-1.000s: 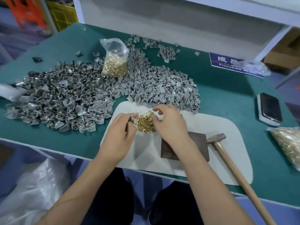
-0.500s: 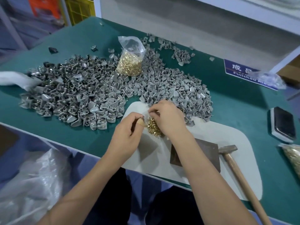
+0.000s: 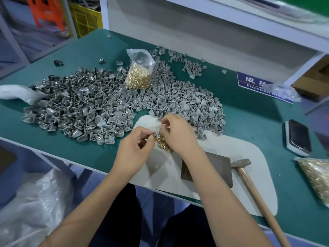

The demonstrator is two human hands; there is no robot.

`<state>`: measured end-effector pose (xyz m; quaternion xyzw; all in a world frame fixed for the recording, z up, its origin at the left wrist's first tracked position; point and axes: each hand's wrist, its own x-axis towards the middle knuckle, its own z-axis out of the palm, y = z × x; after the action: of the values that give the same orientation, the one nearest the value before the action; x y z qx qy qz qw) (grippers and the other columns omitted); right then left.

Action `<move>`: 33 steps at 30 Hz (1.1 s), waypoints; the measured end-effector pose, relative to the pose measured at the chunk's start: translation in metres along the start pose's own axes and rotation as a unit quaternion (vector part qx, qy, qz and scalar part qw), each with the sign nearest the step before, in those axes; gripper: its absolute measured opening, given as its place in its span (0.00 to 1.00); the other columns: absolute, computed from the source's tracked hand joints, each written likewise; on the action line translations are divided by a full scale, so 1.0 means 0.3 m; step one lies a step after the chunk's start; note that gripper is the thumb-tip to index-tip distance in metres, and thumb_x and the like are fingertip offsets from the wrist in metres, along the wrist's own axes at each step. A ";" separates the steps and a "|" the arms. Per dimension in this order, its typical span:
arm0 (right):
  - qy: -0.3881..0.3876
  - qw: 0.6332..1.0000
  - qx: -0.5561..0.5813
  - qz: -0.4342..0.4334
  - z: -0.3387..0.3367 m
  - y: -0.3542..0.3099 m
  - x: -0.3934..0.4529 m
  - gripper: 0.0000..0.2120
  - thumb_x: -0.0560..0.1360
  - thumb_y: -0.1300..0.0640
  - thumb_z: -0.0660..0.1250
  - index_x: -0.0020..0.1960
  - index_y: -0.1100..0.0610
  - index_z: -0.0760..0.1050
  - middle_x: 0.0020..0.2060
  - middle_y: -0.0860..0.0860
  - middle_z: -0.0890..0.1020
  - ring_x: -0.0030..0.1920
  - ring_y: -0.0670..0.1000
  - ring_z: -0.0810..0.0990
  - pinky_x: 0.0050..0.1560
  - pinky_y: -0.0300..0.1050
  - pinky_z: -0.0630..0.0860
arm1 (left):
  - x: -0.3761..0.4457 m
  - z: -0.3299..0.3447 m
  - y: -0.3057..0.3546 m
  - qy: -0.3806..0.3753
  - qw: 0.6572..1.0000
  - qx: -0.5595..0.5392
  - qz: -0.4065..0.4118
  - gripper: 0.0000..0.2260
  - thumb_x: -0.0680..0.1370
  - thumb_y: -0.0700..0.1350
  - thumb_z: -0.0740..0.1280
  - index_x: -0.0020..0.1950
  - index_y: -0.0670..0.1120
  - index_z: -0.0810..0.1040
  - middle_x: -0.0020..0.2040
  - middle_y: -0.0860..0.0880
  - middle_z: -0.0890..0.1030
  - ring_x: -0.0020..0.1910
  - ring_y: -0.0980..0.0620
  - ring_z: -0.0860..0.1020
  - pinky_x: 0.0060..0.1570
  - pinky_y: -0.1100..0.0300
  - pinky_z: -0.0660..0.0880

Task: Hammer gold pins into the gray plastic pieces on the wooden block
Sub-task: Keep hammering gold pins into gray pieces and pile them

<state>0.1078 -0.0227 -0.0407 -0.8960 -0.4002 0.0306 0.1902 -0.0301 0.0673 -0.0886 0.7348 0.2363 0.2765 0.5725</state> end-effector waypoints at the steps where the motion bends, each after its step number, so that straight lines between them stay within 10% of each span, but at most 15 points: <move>1: 0.010 1.000 0.010 0.002 -0.004 0.001 -0.003 0.07 0.80 0.55 0.64 0.58 0.52 0.77 0.53 0.50 0.79 0.55 0.52 0.76 0.55 0.53 0.76 | 0.002 -0.004 -0.002 0.014 1.000 -0.002 -0.003 0.06 0.79 0.45 0.69 0.50 0.58 0.79 0.47 0.59 0.85 0.44 0.56 0.83 0.48 0.59 0.79; 14: -0.009 1.000 -0.028 -0.012 0.012 0.009 -0.027 0.15 0.82 0.51 0.62 0.66 0.51 0.78 0.57 0.53 0.76 0.62 0.55 0.73 0.58 0.51 0.74 | 0.013 -0.019 -0.001 0.069 0.997 -0.001 -0.021 0.04 0.82 0.46 0.66 0.51 0.51 0.81 0.37 0.53 0.84 0.31 0.60 0.77 0.38 0.59 0.71; 26: -0.014 0.999 0.006 -0.033 0.003 0.013 -0.030 0.14 0.77 0.58 0.62 0.52 0.47 0.84 0.49 0.48 0.79 0.54 0.53 0.77 0.51 0.49 0.77 | 0.012 -0.020 -0.005 0.087 0.996 -0.018 -0.013 0.01 0.81 0.50 0.67 0.51 0.54 0.78 0.46 0.57 0.83 0.40 0.56 0.80 0.43 0.65 0.76; 33: -0.033 0.994 -0.023 -0.098 0.008 0.007 -0.029 0.15 0.78 0.43 0.69 0.61 0.47 0.81 0.54 0.47 0.77 0.59 0.51 0.72 0.58 0.50 0.72 | 0.015 -0.022 -0.007 0.090 0.996 -0.026 -0.010 0.01 0.82 0.50 0.67 0.53 0.55 0.77 0.46 0.58 0.82 0.41 0.58 0.79 0.45 0.61 0.78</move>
<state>0.1029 -0.0297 -0.0446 -0.8552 -0.4924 0.0323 0.1586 -0.0313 0.0755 -0.0887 0.6895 0.2869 0.3416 0.5706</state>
